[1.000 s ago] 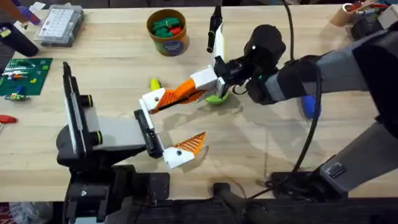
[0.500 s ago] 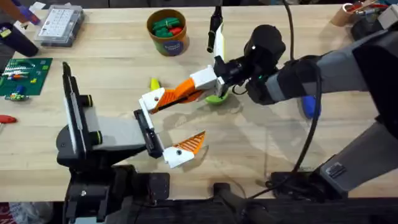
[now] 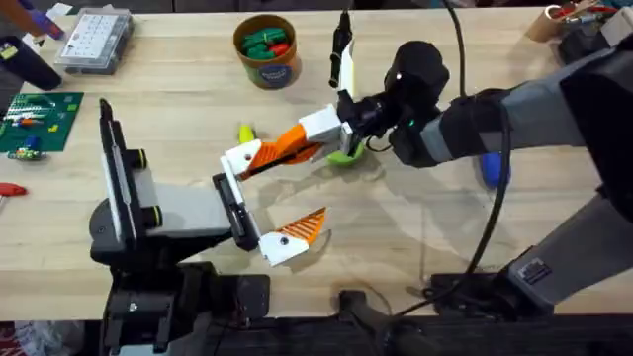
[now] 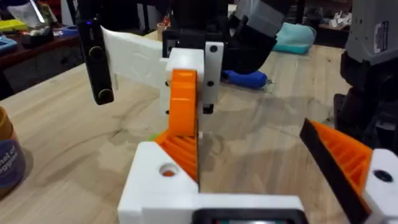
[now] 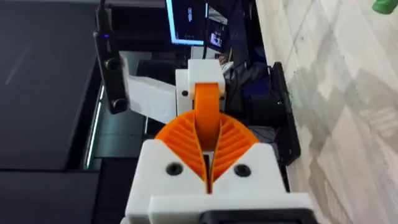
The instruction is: Pick up the gripper from the table and insert it into the empty holder that is missing its gripper. Then pick up a screw, insert it into the mounting hole, and use the screwdriver to tighten it. Finally, clean up the table by picking up the vegetable and placing it into the bucket.
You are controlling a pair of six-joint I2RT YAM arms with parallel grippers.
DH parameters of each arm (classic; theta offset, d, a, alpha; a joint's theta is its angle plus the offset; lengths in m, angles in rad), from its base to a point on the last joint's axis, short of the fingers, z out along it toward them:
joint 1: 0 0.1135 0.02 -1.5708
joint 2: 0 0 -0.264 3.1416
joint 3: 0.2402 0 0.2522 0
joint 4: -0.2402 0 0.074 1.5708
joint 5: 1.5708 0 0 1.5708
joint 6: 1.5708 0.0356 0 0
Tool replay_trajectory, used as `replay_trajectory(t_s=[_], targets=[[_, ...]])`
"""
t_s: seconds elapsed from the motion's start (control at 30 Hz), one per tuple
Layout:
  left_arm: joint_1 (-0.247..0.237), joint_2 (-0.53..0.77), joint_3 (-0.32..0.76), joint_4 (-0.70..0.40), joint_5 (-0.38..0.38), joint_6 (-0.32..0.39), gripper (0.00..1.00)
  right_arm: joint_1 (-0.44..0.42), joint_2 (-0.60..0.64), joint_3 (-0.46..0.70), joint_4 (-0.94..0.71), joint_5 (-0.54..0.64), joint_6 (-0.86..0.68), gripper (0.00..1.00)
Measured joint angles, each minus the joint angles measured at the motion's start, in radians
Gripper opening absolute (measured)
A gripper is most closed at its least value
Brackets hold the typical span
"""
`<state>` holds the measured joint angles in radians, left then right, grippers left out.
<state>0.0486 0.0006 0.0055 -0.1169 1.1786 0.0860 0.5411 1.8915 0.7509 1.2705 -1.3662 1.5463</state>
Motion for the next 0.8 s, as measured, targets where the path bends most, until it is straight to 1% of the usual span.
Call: replay_trajectory(t_s=[0.8], targets=[[0.001,0.0,0.0,0.0,-0.005,0.0,0.986,0.002,0.0,0.0,-0.002,0.012,-0.006,0.007]])
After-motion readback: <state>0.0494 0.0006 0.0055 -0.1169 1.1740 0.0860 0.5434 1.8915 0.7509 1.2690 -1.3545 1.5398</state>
